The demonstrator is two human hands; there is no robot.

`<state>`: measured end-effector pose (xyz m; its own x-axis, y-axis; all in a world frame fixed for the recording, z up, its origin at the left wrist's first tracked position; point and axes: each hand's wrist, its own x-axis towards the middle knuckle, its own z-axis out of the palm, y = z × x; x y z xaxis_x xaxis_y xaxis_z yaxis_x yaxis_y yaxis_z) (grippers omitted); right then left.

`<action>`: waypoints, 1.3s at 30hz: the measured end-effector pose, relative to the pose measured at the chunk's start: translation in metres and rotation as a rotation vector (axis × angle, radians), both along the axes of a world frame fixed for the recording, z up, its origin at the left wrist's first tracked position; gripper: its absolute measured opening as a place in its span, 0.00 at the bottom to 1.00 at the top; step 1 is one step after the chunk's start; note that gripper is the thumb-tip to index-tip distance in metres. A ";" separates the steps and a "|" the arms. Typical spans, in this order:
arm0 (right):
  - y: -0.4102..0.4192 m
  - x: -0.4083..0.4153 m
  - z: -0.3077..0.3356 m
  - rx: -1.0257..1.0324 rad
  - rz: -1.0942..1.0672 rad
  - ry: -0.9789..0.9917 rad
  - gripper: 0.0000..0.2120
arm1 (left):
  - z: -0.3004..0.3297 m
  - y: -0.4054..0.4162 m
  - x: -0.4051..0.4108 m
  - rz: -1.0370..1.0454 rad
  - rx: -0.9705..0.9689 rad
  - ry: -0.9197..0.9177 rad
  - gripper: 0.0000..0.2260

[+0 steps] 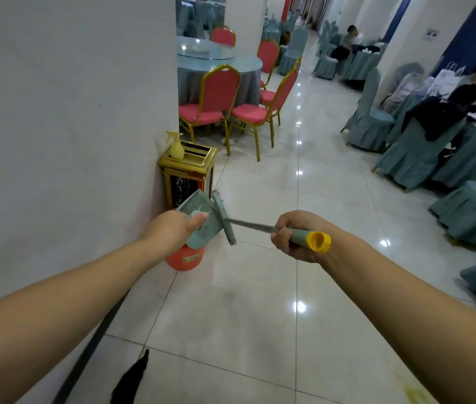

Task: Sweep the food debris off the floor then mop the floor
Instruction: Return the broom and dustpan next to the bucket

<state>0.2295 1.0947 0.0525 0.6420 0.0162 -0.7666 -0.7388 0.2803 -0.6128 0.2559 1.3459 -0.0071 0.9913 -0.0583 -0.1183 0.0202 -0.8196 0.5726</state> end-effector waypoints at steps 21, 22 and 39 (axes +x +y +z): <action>-0.052 -0.005 -0.024 -0.168 0.127 0.173 0.05 | -0.088 -0.118 -0.016 0.121 -0.500 0.439 0.26; -0.058 -0.001 -0.031 -0.173 0.146 0.200 0.04 | -0.095 -0.128 -0.017 0.111 -0.498 0.457 0.26; -0.179 0.098 -0.092 -0.294 0.585 0.503 0.07 | -0.182 -0.288 0.010 0.267 -0.647 0.736 0.25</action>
<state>0.3277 0.9160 -0.0391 0.1712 -0.0049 -0.9852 -0.9211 -0.3558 -0.1582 0.2663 1.0579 -0.1893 0.6753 -0.1150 -0.7285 0.6835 -0.2735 0.6767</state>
